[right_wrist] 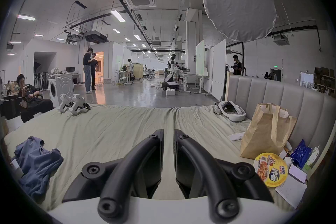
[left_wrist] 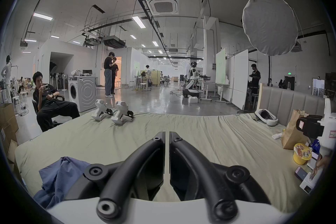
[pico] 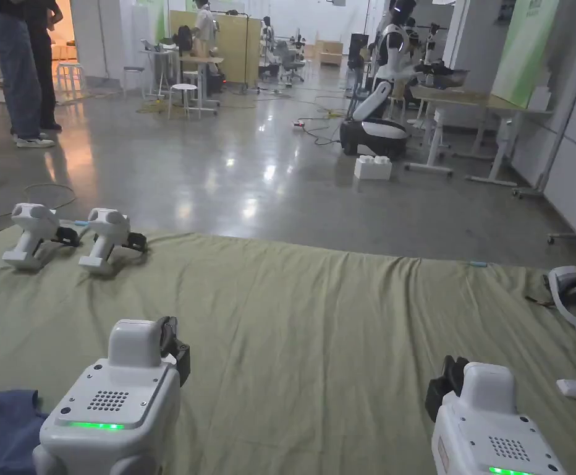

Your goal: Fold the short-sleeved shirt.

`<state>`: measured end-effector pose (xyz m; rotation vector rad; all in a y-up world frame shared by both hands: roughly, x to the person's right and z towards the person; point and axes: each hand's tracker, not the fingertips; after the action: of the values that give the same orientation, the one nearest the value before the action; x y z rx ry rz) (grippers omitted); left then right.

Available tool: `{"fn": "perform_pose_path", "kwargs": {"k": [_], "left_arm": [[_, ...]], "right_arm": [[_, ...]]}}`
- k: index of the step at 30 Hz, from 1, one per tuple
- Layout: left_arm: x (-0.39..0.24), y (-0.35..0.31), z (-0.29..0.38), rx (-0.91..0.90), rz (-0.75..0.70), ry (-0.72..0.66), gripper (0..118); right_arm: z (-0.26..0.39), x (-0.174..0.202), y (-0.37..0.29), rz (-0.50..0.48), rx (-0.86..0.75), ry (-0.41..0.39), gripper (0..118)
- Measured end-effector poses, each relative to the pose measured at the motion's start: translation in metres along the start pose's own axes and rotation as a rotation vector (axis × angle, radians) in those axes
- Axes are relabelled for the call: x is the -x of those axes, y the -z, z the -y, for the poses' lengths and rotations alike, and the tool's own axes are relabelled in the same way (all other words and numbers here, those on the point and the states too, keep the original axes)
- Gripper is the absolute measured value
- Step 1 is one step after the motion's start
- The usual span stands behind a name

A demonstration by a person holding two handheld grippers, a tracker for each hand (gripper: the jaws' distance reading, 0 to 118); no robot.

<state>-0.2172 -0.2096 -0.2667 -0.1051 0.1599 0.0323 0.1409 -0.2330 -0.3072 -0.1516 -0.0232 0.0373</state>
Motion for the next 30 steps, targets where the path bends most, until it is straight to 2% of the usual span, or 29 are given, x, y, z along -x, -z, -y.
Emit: {"fn": "perform_pose_path", "kwargs": {"k": [11, 19, 24, 27, 29, 30], "left_arm": [[-0.003, 0.000, -0.001, 0.008, 0.011, 0.016, 7], [-0.001, 0.001, -0.004, 0.013, 0.005, 0.015, 7], [0.002, 0.000, -0.007, 0.020, 0.011, -0.022, 7], [0.016, 0.002, -0.009, 0.036, 0.016, -0.196, 7], [0.030, 0.002, -0.008, 0.034, 0.047, -0.377, 7], [0.034, 0.001, -0.007, 0.030, 0.042, -0.431, 7]], "right_arm": [[-0.004, 0.005, 0.003, -0.021, 0.013, -0.056, 14], [-0.008, 0.004, 0.003, -0.010, 0.017, -0.056, 14], [-0.011, 0.000, 0.003, -0.005, 0.026, 0.006, 14], [-0.015, -0.005, 0.003, 0.029, 0.032, 0.124, 14], [-0.018, -0.013, 0.002, 0.005, 0.039, 0.274, 14], [-0.019, -0.016, 0.001, 0.002, 0.043, 0.323, 14]]}}
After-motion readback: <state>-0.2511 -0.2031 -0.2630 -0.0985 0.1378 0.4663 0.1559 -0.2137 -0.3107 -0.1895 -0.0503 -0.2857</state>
